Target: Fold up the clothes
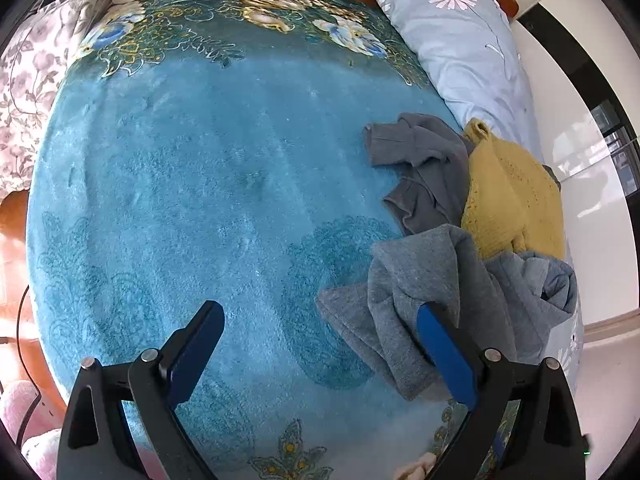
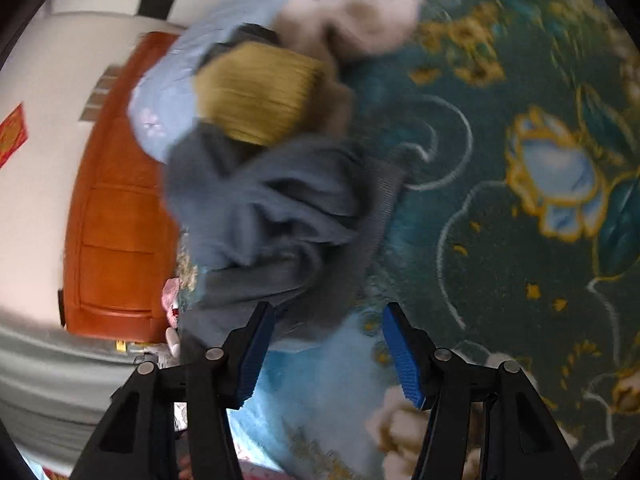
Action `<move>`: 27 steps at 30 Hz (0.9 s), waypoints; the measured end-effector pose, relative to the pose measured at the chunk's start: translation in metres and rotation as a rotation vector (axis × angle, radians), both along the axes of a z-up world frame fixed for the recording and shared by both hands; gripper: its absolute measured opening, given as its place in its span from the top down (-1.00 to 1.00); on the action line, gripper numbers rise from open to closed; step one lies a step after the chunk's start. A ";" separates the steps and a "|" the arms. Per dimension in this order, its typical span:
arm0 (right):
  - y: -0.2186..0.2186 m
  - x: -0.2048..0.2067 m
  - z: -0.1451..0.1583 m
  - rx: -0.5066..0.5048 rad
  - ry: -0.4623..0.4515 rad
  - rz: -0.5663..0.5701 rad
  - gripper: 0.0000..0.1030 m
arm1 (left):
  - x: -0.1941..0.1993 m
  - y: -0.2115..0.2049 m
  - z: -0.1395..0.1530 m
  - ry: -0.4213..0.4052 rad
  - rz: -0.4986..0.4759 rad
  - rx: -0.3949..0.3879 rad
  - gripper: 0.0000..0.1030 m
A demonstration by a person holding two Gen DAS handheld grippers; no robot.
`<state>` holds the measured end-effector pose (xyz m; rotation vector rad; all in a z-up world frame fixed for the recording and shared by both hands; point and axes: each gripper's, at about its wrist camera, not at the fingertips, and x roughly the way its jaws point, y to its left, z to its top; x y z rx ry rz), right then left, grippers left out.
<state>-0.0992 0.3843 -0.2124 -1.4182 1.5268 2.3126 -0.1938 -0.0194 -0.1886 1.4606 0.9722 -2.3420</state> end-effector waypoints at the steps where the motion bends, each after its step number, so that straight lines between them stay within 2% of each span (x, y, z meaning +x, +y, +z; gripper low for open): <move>1: 0.001 -0.006 -0.006 0.013 -0.005 -0.023 -0.17 | 0.001 -0.003 -0.001 0.001 0.017 0.011 -0.89; 4: 0.011 -0.022 -0.015 0.060 0.000 -0.128 -0.19 | 0.006 -0.016 -0.006 -0.001 0.077 0.077 -0.89; 7: 0.017 -0.038 -0.016 0.092 0.011 -0.171 -0.21 | 0.010 -0.023 -0.009 0.013 0.117 0.125 -0.89; 9: 0.011 -0.048 -0.014 0.102 0.021 -0.128 -0.21 | 0.009 -0.023 -0.009 0.034 0.122 0.138 -0.89; 12: -0.006 -0.061 -0.004 0.152 0.061 -0.033 -0.20 | 0.003 -0.015 -0.013 0.021 0.093 0.128 -0.89; 13: -0.011 -0.065 -0.003 0.165 0.039 -0.015 -0.19 | -0.001 -0.011 -0.015 0.012 0.073 0.125 -0.89; 14: -0.016 -0.069 -0.002 0.179 0.017 0.004 0.02 | -0.003 -0.008 -0.015 0.008 0.058 0.119 -0.89; 15: -0.021 -0.073 0.000 0.192 -0.005 0.021 0.61 | -0.005 -0.006 -0.015 0.004 0.044 0.113 -0.89; 16: -0.024 -0.075 0.004 0.197 -0.021 0.018 0.74 | -0.006 -0.005 -0.015 0.003 0.036 0.106 -0.89; 17: -0.026 -0.076 0.008 0.202 -0.036 0.015 0.77 | -0.006 -0.005 -0.014 0.002 0.031 0.099 -0.89; 25: -0.021 -0.032 0.140 0.144 0.271 0.038 0.83 | 0.001 -0.009 -0.015 -0.002 0.046 0.146 -0.89; 27: -0.026 -0.011 0.183 0.173 0.376 0.075 0.83 | 0.004 -0.009 -0.012 0.004 0.037 0.149 -0.89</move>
